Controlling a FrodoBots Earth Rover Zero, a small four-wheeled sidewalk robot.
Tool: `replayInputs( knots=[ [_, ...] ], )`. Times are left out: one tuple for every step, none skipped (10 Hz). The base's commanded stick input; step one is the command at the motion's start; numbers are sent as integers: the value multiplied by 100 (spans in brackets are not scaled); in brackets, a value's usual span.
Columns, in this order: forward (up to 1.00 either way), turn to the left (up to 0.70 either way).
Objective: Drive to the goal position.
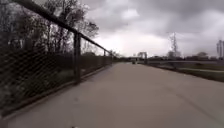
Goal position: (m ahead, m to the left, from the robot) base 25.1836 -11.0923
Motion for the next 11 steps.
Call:
replayInputs(
  knots=[
    [100, 0],
    [100, 0],
    [100, 0],
    [100, 0],
    [100, 0],
    [100, 0],
    [100, 0],
    [100, 0],
    [100, 0],
    [100, 0],
    [100, 0]
  ],
)
